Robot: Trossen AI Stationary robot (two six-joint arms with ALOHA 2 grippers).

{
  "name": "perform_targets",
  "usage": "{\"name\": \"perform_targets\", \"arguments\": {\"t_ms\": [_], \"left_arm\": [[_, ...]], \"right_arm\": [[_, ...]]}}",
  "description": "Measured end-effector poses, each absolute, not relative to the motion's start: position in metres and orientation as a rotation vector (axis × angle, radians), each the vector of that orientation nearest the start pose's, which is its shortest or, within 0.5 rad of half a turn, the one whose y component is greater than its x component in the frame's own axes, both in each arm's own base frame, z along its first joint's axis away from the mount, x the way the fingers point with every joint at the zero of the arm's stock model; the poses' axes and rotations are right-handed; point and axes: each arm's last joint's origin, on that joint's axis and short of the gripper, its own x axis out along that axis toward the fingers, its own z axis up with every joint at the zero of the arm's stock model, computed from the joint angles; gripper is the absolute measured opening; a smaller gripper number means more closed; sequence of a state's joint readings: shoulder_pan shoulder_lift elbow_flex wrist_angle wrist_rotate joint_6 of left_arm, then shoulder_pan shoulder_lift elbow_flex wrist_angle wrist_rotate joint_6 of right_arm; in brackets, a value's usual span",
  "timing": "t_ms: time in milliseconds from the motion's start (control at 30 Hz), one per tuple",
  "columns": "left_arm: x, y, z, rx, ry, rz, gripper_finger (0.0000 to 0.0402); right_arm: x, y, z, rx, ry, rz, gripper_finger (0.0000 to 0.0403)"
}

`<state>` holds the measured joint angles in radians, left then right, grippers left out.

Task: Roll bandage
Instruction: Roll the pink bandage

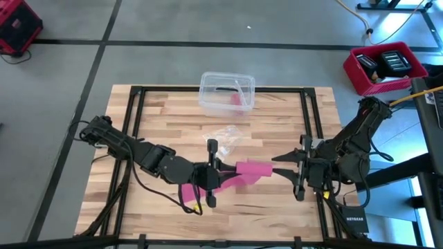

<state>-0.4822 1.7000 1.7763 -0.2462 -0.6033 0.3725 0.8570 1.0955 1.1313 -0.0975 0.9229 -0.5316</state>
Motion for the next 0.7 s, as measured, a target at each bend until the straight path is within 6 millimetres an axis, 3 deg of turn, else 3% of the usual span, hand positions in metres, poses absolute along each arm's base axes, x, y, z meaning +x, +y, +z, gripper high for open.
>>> {"name": "perform_targets", "arguments": {"t_ms": [367,533,700], "left_arm": [[0.353,-0.161,0.425,0.44,0.17,0.096,0.0013],[0.357,-0.163,0.422,0.442,0.164,0.075,0.0013],[0.357,-0.163,0.422,0.445,0.165,0.071,0.0013]], "right_arm": [[0.184,0.162,0.388,-0.651,0.109,-0.045,0.0134],[0.186,0.162,0.392,-0.651,0.077,-0.055,0.0128],[0.186,0.161,0.391,-0.682,0.092,-0.072,0.0049]]}}
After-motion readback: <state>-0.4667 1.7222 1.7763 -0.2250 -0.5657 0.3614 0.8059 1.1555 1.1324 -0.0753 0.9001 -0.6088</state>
